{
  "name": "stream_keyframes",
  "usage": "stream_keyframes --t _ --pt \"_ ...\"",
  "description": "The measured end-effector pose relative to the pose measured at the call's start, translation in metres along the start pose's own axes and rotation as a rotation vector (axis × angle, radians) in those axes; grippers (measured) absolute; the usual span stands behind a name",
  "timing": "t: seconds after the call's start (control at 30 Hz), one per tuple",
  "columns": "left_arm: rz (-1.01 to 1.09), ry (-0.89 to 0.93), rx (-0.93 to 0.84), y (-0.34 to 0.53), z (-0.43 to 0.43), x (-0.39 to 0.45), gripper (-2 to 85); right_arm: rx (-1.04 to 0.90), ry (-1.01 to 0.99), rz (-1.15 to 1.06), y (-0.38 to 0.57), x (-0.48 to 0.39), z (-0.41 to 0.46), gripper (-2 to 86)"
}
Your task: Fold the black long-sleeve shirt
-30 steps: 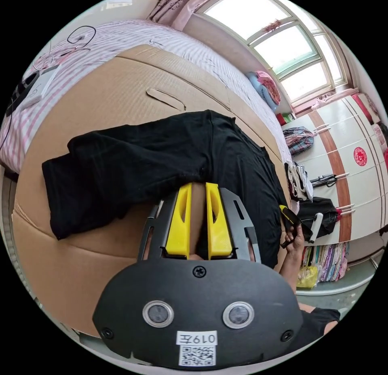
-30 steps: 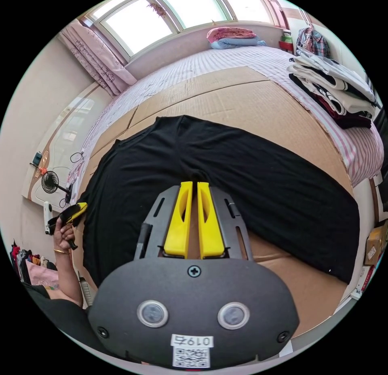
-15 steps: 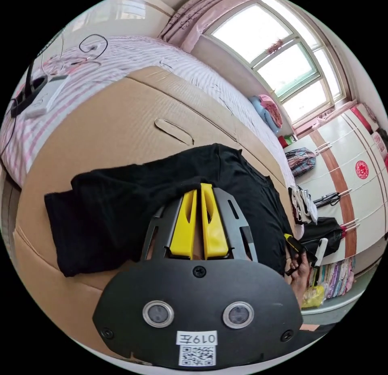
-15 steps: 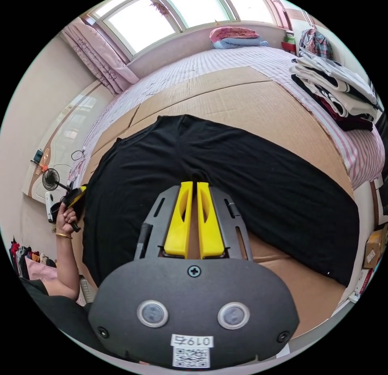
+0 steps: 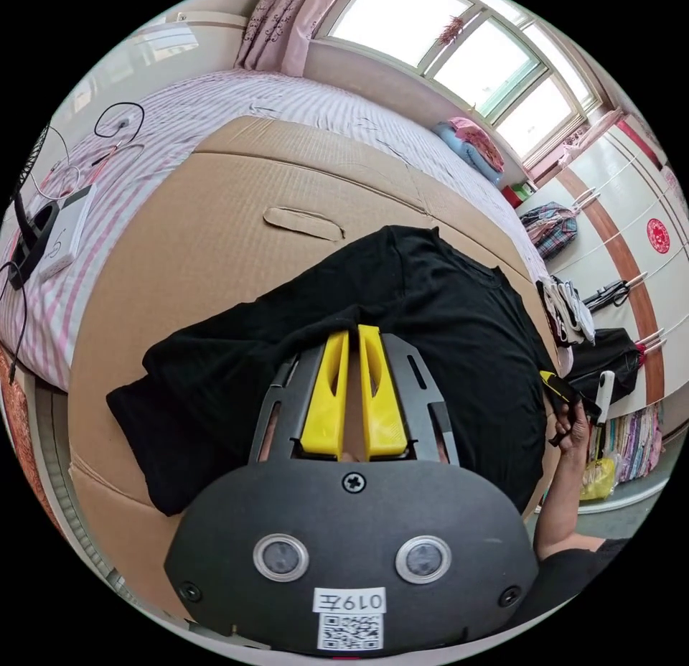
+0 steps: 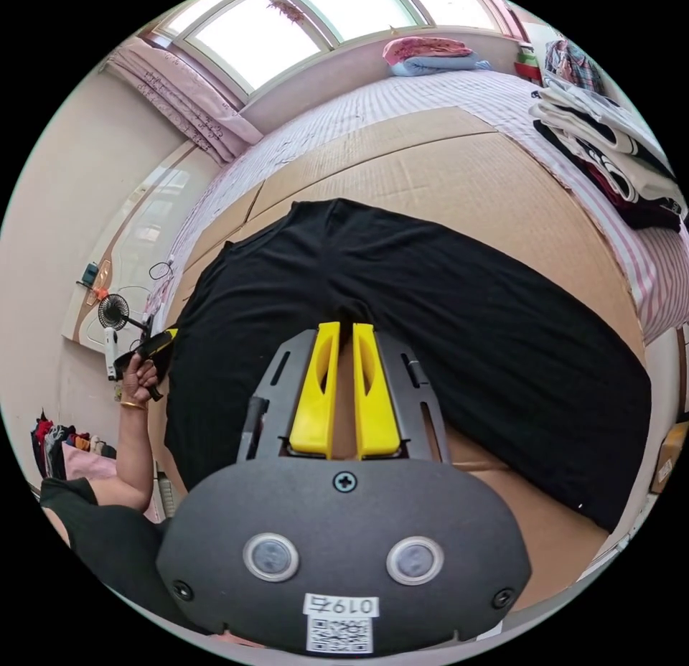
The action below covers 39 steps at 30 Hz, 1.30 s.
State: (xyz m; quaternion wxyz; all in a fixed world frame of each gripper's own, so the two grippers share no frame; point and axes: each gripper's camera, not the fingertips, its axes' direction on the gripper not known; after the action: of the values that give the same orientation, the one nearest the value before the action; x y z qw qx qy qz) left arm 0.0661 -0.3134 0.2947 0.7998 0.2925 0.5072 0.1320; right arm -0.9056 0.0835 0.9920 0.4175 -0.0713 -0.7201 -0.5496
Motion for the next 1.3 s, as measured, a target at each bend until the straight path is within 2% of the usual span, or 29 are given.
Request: stream_keyframes --t 0.2,0.4,0.57,0.73,0.87,1.13,1.3 --pt "0.021 0.152 -0.064 0.013 -0.015 -0.021 2.3 0.027 -0.096 0.010 0.020 0.025 -0.027 4.6" --pt "0.115 0.399 -0.098 0.048 -0.033 -0.031 1.5 -0.014 -0.220 -0.059 0.053 0.039 -0.052 5.5" --pt "0.182 0.253 -0.120 0.100 -0.047 -0.013 1.3 -0.093 -0.194 -0.140 0.076 0.030 -0.058 7.5" --pt "0.166 0.259 -0.107 0.126 -0.055 -0.001 1.6 -0.120 -0.119 -0.174 0.086 0.018 -0.061 8.3" --pt "0.175 0.191 -0.130 0.137 -0.054 0.011 1.2 -0.148 -0.056 -0.210 0.091 0.005 -0.065 6.6" --pt "0.193 0.113 -0.126 0.155 -0.068 0.026 1.0 -0.147 -0.012 -0.202 0.098 0.000 -0.084 0.9" --pt "0.185 0.098 -0.130 0.169 -0.079 0.031 1.4 -0.153 -0.009 -0.219 0.105 -0.005 -0.095 2.1"
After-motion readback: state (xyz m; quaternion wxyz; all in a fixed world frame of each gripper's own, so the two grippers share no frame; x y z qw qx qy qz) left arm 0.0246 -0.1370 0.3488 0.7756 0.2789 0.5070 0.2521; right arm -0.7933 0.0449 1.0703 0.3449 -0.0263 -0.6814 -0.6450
